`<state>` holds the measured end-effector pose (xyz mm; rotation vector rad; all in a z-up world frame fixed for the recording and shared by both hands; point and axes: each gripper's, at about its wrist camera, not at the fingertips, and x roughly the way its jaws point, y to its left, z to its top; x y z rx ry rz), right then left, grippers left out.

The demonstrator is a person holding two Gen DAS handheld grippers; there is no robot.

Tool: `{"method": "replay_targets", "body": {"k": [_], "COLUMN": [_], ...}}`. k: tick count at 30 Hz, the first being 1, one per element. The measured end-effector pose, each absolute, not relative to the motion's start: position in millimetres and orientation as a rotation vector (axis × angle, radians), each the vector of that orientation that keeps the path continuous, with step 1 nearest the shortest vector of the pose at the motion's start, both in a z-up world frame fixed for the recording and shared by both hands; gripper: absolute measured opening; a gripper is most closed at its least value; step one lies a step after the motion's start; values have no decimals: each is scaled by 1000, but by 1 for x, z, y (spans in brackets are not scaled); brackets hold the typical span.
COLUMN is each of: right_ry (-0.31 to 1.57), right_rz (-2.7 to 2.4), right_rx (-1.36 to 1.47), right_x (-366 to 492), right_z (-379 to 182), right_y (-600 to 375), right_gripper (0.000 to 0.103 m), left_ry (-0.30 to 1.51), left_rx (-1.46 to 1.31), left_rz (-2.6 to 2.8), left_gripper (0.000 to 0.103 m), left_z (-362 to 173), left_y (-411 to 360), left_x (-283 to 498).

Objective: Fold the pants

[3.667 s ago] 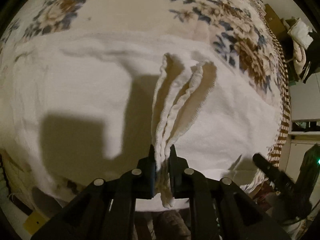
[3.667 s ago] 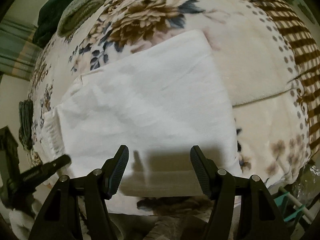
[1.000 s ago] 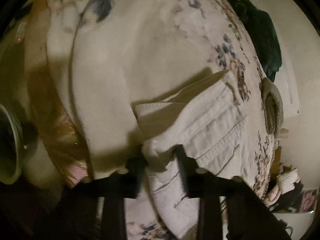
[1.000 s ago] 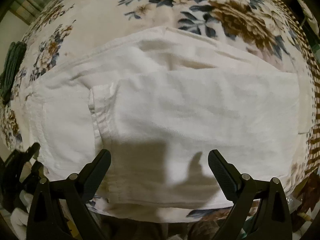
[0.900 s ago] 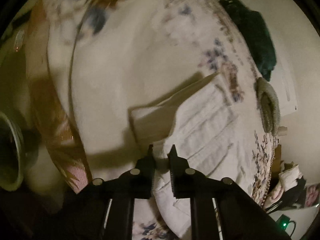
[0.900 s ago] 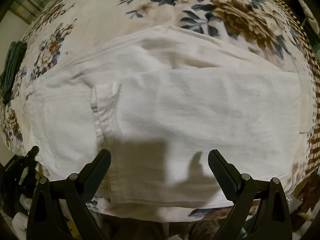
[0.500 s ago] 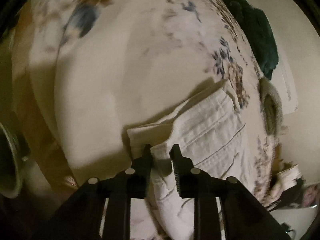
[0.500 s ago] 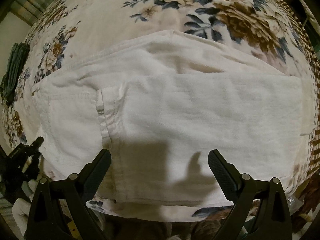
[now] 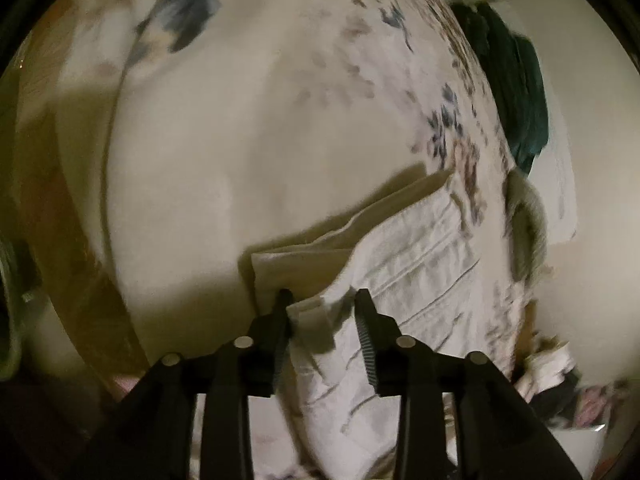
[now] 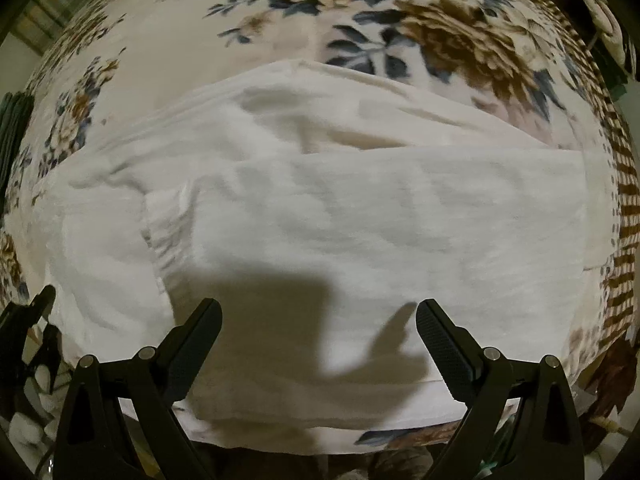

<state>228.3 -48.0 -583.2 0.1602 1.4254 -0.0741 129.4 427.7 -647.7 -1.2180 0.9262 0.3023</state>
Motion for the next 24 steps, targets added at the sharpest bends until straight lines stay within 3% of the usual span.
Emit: {"method": "replay_targets", "body": {"k": [5, 7, 11, 14, 15, 16, 17, 24], "right_ry": [1432, 1429, 1429, 1426, 1427, 1431, 1433, 1446], "right_rz": [-70, -72, -88, -88, -85, -83, -81, -84], "right_rx": [169, 151, 174, 179, 168, 160, 156, 170], "right_x": [227, 226, 225, 225, 225, 225, 223, 221], "right_z": [-584, -584, -583, -582, -583, -584, -585, -587], "right_y": [-51, -52, -58, -61, -60, -59, -58, -55], "right_gripper": [99, 99, 99, 99, 99, 99, 99, 99], "left_ry": [860, 845, 875, 847, 849, 852, 837, 768], "left_rx": [-1280, -1252, -1260, -1285, -1267, -1241, -1251, -1119], "left_rz": [262, 240, 251, 238, 238, 238, 217, 148], "left_gripper": [51, 67, 69, 62, 48, 13, 8, 12], "left_z": [-663, -663, -660, -664, -663, -661, -660, -615], "left_y": [430, 429, 434, 438, 437, 437, 436, 414], "left_x": [133, 144, 153, 150, 151, 153, 153, 152]}}
